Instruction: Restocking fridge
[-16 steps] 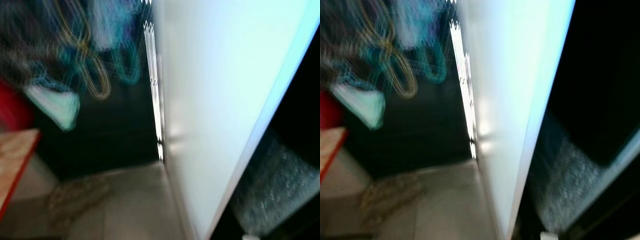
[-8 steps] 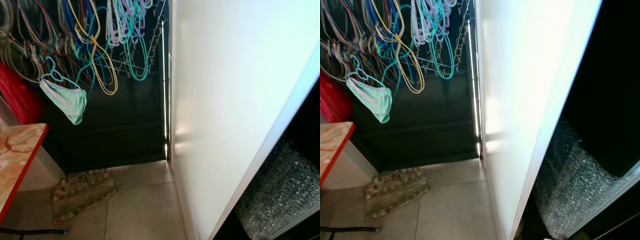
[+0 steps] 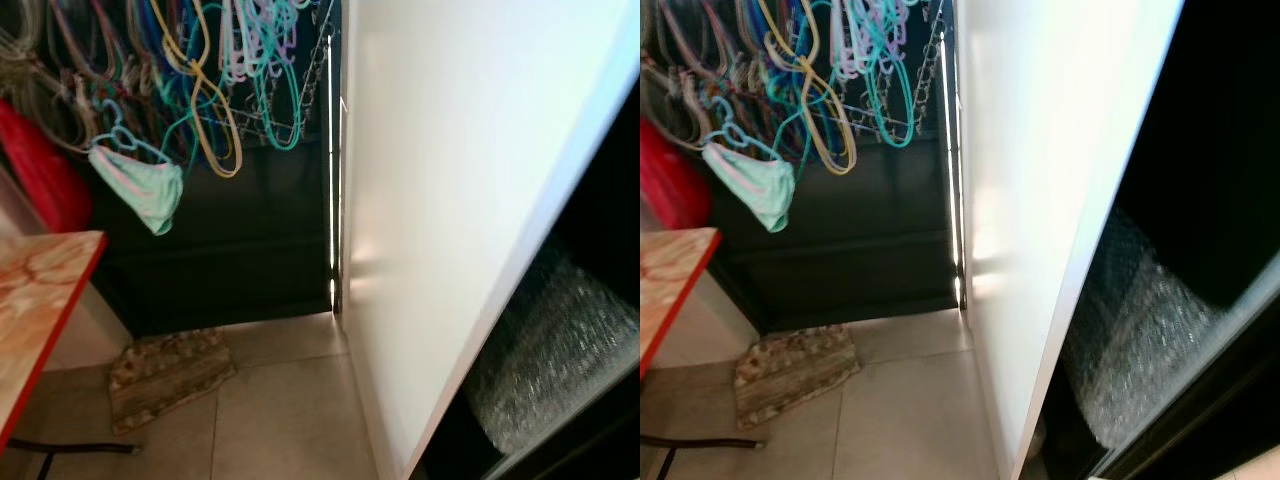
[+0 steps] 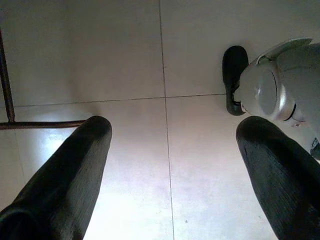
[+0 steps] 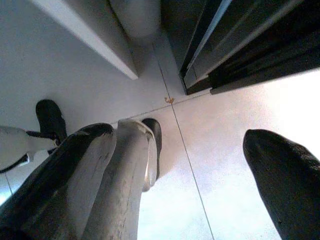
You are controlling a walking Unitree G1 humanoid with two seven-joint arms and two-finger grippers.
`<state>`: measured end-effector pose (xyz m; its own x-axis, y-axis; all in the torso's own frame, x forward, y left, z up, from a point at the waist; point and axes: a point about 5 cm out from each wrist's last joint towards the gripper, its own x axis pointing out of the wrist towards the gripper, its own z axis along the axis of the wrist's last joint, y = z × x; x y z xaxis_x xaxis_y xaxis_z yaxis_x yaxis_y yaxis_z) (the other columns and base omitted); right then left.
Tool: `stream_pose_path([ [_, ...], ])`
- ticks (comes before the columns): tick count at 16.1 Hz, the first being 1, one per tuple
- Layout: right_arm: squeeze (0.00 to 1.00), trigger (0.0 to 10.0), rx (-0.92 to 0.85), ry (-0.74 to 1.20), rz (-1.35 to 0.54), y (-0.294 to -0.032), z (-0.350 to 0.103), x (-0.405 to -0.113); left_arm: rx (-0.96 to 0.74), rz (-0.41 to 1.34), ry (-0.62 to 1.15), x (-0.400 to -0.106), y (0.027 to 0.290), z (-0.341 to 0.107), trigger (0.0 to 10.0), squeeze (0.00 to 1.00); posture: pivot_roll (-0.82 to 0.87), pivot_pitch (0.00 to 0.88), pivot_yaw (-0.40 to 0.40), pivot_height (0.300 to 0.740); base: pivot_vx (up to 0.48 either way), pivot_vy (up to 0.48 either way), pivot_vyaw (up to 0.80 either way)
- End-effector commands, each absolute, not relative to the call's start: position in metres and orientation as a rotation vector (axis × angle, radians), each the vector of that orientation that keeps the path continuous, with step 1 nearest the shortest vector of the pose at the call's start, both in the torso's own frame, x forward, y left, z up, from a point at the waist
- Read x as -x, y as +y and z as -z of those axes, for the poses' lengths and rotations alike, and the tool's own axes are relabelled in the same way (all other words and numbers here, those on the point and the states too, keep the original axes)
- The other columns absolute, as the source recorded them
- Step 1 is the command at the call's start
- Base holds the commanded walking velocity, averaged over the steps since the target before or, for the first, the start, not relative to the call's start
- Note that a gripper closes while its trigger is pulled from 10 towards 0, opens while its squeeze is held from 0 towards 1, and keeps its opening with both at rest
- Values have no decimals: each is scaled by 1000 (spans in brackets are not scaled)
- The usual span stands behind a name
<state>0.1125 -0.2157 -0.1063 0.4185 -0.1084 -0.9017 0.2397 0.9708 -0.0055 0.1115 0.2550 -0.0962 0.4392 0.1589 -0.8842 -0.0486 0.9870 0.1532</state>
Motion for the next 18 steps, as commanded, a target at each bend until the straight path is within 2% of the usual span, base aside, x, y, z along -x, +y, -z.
stream_pose_path([
  [1,0,10000,-138,1120,217,-214,107,-113,-104,-147,1121,-108,259,96,10000,0,-35,0,55,740,-266,0,0],
  [5,0,10000,-135,1117,215,-214,106,-114,-104,-147,1120,-109,258,96,10000,0,-38,0,56,740,-267,0,0],
  [9,0,10000,-133,1112,207,-213,106,-115,-111,-147,1120,-109,259,96,10000,0,-35,0,55,740,0,0,0],
  [18,0,10000,-121,1118,165,-212,106,-115,-114,-143,1125,-108,259,96,10000,0,-36,0,59,740,0,0,800],
])
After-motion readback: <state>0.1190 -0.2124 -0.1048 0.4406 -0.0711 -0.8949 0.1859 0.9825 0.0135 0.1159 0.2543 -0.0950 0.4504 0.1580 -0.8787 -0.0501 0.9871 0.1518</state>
